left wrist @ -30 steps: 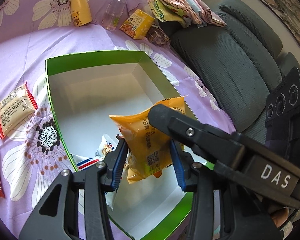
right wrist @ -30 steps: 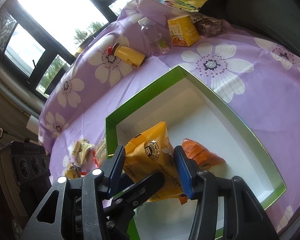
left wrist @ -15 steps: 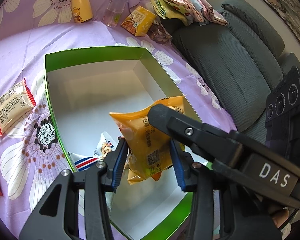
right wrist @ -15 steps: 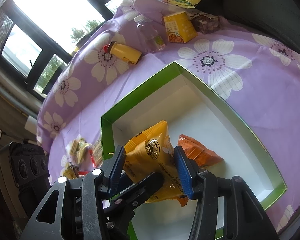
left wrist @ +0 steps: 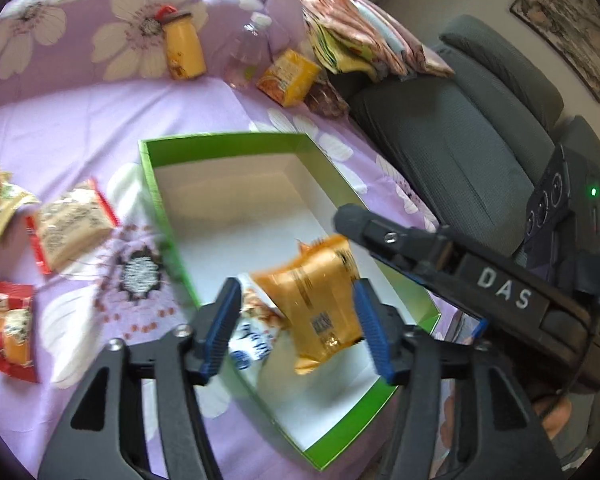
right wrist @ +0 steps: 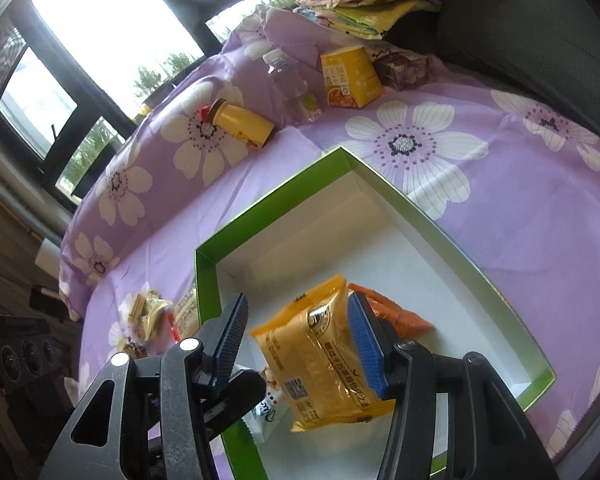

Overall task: Organize snacks
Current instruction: 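Move the right gripper back to the red-and-white snack packet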

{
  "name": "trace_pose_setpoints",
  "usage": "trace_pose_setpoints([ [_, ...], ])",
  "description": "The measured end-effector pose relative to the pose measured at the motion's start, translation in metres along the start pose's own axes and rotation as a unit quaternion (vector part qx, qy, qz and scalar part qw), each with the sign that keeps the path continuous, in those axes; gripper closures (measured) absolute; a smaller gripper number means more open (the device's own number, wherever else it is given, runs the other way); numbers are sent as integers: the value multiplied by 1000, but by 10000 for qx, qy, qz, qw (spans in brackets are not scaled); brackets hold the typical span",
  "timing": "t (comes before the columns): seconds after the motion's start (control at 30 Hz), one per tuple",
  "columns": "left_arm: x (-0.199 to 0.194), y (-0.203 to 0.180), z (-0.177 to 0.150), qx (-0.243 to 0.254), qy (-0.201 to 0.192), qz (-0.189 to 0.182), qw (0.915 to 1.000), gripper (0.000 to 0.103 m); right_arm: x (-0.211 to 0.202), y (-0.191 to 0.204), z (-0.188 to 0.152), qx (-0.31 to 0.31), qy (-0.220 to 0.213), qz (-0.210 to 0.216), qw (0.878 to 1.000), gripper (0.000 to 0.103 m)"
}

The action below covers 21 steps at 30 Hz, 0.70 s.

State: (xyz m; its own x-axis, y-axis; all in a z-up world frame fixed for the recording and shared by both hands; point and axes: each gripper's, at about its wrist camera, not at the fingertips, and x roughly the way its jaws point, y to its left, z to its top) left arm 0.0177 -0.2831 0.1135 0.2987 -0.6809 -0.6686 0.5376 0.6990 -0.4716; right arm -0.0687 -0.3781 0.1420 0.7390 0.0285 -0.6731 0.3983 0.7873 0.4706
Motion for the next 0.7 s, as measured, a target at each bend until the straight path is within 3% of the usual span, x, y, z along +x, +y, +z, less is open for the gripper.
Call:
trace_pose_setpoints([
  [0.07, -21, 13, -1, -140, -187, 55, 9997, 26, -7, 8, 0, -6, -142, 284, 9995, 32],
  [0.13, -41, 27, -4, -271, -338, 212, 9988, 19, -11, 17, -1, -44, -221, 544, 9983, 28],
  [0.23, -70, 50, -7, -493, -544, 536, 9959, 18, -12, 36, -6, -160, -264, 778, 9965, 23],
  [0.37, -101, 80, -13, -783, -534, 833, 9920, 18, -9, 61, -14, -387, -178, 1075, 9933, 20],
  [0.57, -132, 116, -28, -674, -493, 1845, 9793, 18, 9, 92, -29, -509, 123, 1376, 9891, 16],
  [0.7, -138, 154, -39, -1129, -589, 1653, 9780, 18, 29, 112, -44, -713, 425, 1365, 9872, 15],
])
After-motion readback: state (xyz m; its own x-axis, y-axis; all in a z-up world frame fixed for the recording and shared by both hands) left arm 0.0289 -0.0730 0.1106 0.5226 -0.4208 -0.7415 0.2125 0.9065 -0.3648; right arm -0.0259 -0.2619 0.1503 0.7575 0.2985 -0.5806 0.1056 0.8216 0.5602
